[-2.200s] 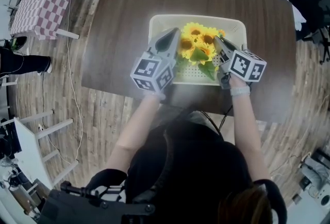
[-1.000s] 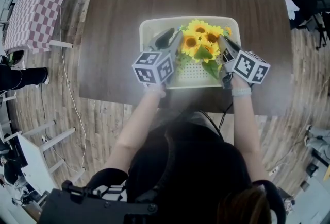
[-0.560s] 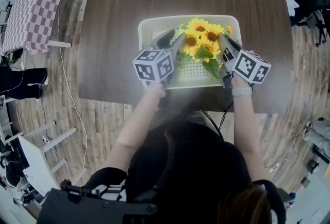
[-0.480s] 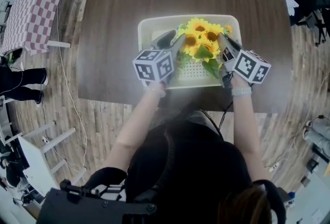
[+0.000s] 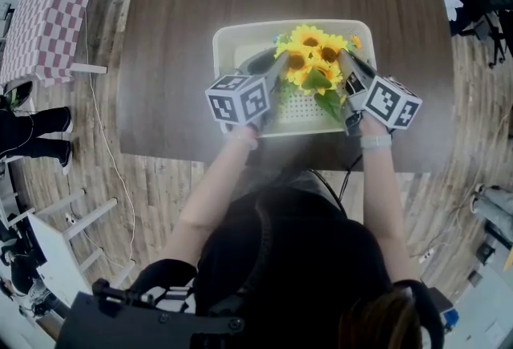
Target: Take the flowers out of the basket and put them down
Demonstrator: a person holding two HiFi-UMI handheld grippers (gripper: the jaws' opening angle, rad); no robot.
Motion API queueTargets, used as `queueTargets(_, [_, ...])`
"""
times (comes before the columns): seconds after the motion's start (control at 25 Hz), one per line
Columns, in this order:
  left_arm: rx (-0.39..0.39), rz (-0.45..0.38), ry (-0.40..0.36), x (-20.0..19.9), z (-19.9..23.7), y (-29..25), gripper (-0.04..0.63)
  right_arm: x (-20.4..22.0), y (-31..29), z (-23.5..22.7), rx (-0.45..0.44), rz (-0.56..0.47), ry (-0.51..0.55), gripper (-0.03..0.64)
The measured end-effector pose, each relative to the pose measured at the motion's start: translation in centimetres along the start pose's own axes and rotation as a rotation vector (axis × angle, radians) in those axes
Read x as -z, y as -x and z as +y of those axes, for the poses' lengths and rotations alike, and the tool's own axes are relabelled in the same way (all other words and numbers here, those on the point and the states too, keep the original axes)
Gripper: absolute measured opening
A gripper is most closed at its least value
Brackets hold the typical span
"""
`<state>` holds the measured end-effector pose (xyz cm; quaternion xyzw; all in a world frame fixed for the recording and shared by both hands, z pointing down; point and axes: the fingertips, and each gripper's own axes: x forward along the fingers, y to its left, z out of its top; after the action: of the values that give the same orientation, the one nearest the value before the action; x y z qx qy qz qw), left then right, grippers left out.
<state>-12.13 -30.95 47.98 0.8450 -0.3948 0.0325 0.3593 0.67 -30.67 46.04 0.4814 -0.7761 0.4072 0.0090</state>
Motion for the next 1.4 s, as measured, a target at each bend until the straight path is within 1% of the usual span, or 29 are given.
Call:
queueTargets(0.08, [0.007,-0.001,0.01,0.0,-0.1,-0.1,0.091,0.0,0.0,0.0,-0.006,0.0,-0.007,0.009])
queueTargets(0.32, [0.035,-0.011,0.04,-0.2,-1.0,-0.2,0.035,-0.2,0.2,0.3,-0.025,-0.012,-0.019,0.006])
queueTargets(0.44, [0.034,-0.012,0.038,-0.4,-1.3,-0.1,0.021,-0.3,0.3,0.5,-0.035,-0.023,-0.027,0.006])
queueTargets(0.72, [0.03,-0.031,0.037,-1.3,-1.8,0.5,0.014,-0.8,0.7,1.4,-0.07,-0.046,-0.047,0.005])
queueTargets(0.88, [0.026,-0.046,0.03,-1.9,-2.3,0.9,0.014,-0.9,1.3,1.5,-0.06,-0.053,-0.048,0.005])
queueTargets(1.08, [0.029,-0.066,0.02,-2.6,-2.7,1.5,0.014,-1.4,1.7,2.2,-0.079,-0.074,-0.056,0.005])
queueTargets(1.4, [0.036,-0.094,-0.003,-3.5,-5.5,2.2,0.012,-2.5,4.1,2.9,-0.117,-0.108,-0.067,0.003])
